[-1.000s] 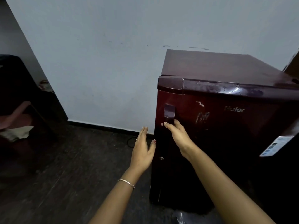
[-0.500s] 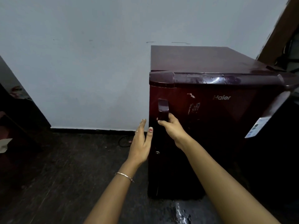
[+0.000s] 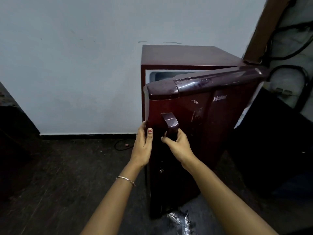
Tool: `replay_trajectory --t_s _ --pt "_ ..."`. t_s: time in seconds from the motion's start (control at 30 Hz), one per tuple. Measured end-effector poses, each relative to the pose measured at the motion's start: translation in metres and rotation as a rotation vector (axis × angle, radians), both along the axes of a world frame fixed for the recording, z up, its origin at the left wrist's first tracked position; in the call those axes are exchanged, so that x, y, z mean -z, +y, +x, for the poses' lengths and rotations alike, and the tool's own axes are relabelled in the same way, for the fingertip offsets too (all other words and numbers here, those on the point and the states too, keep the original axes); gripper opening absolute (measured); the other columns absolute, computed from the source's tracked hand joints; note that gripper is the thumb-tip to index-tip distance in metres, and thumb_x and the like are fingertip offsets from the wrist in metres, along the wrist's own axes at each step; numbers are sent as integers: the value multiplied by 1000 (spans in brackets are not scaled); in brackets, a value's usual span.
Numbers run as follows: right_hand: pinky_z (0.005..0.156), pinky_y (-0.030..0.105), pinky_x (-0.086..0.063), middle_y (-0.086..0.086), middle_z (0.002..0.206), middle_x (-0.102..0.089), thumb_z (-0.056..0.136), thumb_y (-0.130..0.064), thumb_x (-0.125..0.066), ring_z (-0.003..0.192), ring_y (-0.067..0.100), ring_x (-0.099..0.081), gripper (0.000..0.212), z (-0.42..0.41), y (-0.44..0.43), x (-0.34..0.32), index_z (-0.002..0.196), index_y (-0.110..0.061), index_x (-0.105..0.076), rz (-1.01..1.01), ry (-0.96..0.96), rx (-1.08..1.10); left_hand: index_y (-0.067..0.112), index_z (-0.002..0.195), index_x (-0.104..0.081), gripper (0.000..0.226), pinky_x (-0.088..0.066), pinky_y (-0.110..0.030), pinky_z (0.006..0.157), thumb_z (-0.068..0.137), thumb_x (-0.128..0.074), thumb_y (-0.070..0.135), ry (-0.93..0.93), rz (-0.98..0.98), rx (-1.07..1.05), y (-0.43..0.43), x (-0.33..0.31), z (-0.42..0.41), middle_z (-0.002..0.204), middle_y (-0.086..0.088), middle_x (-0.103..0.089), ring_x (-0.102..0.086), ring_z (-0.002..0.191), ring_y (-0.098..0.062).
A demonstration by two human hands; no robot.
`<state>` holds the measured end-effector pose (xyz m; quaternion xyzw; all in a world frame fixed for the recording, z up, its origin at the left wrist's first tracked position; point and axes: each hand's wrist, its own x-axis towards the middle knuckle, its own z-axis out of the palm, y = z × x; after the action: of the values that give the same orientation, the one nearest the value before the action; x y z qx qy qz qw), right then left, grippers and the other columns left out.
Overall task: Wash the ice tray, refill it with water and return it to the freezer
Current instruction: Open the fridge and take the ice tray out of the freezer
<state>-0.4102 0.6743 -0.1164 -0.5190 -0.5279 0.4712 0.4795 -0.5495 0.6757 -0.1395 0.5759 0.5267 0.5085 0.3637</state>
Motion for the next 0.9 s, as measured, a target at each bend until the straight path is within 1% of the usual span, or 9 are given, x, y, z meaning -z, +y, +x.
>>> replay_trajectory --t_s 0.1,0.2,0.27,0.33,0.5,0.63,0.7,0.8,0.9 --pt "79 22 -54 0 102 -72 85 -6 -68 93 10 -70 26 27 -41 0 109 -14 -61 0 25 30 20 140 -30 63 -35 -1 85 92 -27 60 3 31 -22 -34 2 20 134 9 -42 -45 121 -5" --pt "75 17 -53 -4 102 -71 87 -5 -66 93 7 -69 26 53 -80 4 108 -19 -59 13 71 115 29 132 -31 48 -35 -4 90 94 -32 58 41 50 24 -68 3 36 132 11 -43 -46 115 9" --pt "75 18 -50 -4 104 -66 87 -9 -65 93 9 -66 26 66 -102 7 108 -21 -55 35 37 241 34 133 -29 48 -37 -14 100 91 -40 57 87 56 78 -86 7 46 133 13 -43 -44 118 10" --pt "75 25 -46 0 103 -58 86 -13 -64 94 18 -59 24 79 -123 9 102 -21 -49 57 -52 432 34 134 -30 54 -38 -25 105 89 -47 58 159 68 139 -103 14 57 137 13 -42 -44 126 -1" --pt "106 44 -39 6 146 -28 87 -18 -60 126 30 -43 69 109 -176 10 145 -13 -24 39 -173 712 25 146 -29 64 -39 -29 106 92 -56 47 368 152 269 -144 22 95 147 6 -39 -39 134 -7" --pt "117 36 -14 1 159 -1 92 -10 -57 146 20 -16 80 122 -217 17 153 -18 -5 175 -204 831 23 145 -30 63 -41 -27 103 92 -61 35 468 275 314 -161 20 126 143 7 -36 -38 131 -8" --pt "117 40 -13 1 158 -2 89 -8 -60 146 15 -11 82 124 -232 22 153 -17 -9 270 -261 911 23 144 -31 62 -43 -31 102 91 -62 35 502 339 344 -162 18 140 141 6 -37 -41 129 -10" --pt "113 29 -15 -5 155 -7 83 -6 -65 140 -2 -9 79 129 -245 34 146 -18 -20 401 -364 960 22 144 -33 62 -43 -37 104 90 -63 33 567 443 344 -162 15 158 141 3 -36 -38 129 -17" --pt "110 27 -17 -17 152 -10 80 -4 -69 142 3 -12 81 139 -248 39 143 -24 -24 425 -436 916 14 148 -26 77 -25 -39 115 85 -67 31 722 585 325 -156 10 180 151 -5 -15 -18 140 -27"
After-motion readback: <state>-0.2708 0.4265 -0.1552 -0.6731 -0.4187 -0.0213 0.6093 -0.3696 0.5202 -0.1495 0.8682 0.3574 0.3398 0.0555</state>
